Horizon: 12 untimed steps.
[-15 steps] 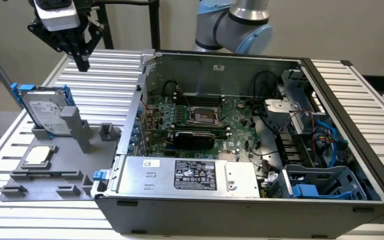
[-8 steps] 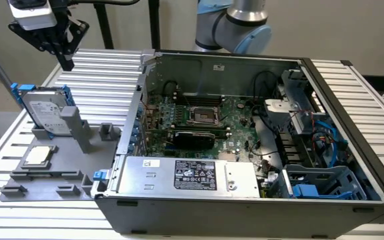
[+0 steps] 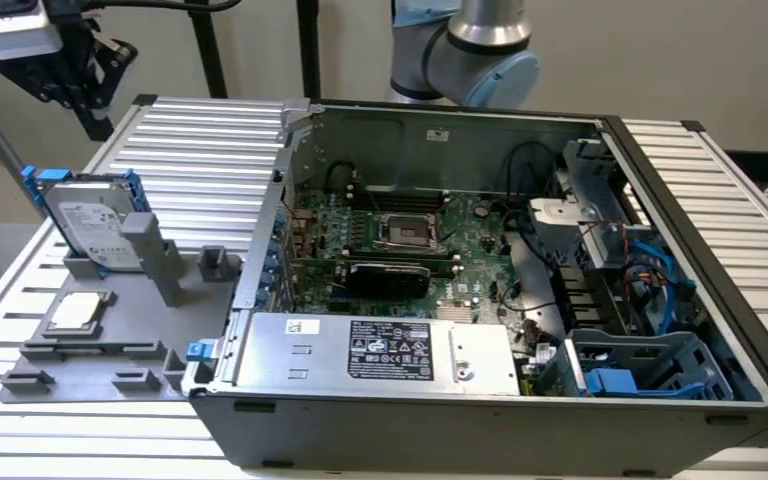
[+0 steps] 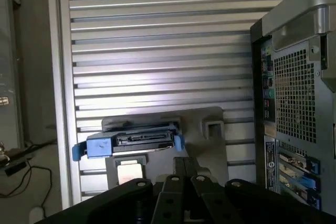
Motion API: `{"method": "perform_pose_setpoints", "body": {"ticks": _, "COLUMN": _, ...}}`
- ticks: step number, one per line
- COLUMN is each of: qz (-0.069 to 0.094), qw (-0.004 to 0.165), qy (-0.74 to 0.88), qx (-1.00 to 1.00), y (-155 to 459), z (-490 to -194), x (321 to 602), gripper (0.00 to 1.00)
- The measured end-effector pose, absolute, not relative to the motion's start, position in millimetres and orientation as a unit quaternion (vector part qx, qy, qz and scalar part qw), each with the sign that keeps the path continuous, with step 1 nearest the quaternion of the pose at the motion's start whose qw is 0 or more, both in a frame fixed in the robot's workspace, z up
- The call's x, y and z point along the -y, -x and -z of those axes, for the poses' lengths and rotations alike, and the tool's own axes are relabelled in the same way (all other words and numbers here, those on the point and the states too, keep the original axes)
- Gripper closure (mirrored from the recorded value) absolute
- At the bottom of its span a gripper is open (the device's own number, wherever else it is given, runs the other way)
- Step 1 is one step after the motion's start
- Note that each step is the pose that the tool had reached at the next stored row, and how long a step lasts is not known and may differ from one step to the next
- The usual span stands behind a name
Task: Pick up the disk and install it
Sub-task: 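Reach for the disk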
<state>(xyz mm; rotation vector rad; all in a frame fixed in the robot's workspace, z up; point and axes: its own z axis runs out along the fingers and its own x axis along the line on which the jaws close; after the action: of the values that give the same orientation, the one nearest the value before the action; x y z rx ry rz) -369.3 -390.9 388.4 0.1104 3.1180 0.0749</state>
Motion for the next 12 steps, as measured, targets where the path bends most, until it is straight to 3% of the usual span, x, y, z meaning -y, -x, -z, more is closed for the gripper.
{"method": "perform_pose_setpoints", "body": {"ticks": 12, "qz": -0.024, "qw": 0.009, "qy": -0.035, "qx": -0.999, "y": 424, "z": -384, "x": 386, "gripper": 0.89}}
